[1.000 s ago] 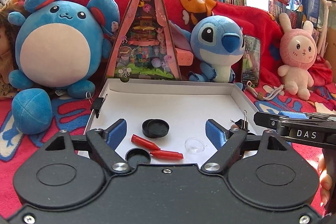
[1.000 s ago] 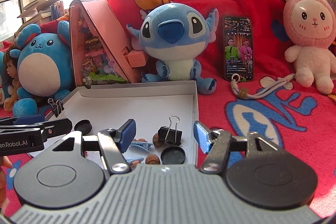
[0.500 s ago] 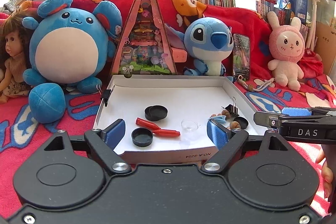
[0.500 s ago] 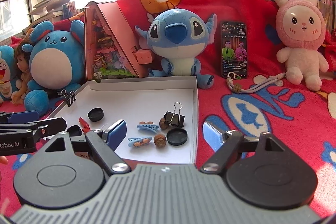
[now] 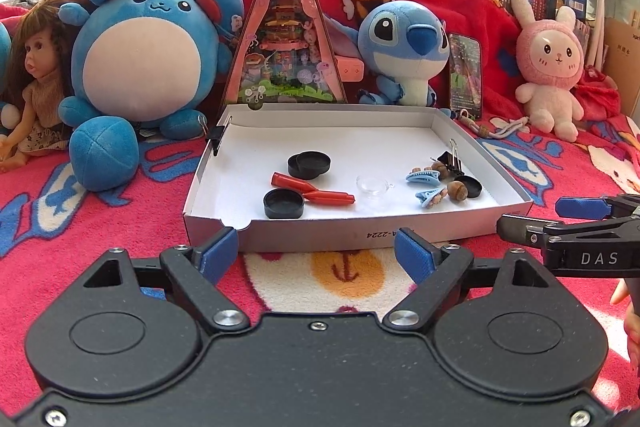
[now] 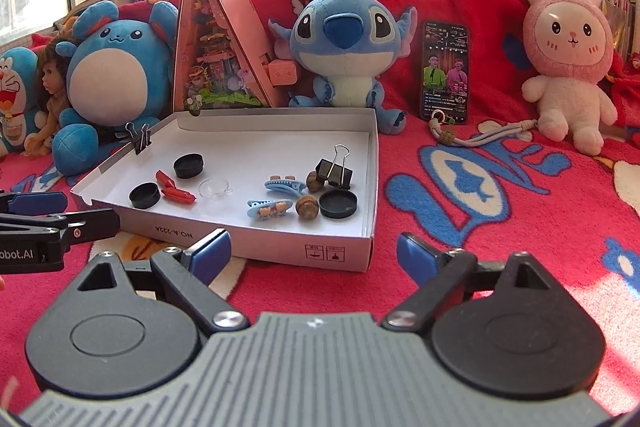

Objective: Organize rigid objects

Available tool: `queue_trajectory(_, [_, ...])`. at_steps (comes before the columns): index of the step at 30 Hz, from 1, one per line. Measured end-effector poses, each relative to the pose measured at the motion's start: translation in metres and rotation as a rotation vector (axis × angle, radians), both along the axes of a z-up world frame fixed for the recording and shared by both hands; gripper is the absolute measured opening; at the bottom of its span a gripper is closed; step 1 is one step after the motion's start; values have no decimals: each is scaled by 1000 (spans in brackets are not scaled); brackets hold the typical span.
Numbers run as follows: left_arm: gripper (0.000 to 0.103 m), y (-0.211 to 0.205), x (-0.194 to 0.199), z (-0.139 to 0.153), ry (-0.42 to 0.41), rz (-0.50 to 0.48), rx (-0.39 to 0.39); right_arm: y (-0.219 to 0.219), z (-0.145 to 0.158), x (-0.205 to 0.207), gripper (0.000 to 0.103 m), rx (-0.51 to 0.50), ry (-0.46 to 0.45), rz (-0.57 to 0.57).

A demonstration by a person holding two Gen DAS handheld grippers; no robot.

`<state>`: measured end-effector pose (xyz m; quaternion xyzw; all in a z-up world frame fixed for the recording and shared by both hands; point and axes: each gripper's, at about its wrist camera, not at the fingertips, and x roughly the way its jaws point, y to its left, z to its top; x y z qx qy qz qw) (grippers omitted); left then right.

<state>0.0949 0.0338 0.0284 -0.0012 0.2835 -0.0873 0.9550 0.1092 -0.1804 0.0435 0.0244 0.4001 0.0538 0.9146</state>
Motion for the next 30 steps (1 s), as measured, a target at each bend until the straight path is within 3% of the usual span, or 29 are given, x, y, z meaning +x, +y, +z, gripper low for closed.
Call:
queue_trajectory(22, [85, -4, 10, -36, 73, 50, 34, 0, -34, 2, 103, -20, 97, -26])
queue_trajectory(30, [90, -3, 12, -40, 80, 59, 37, 3, -37, 3, 103, -43, 108, -25])
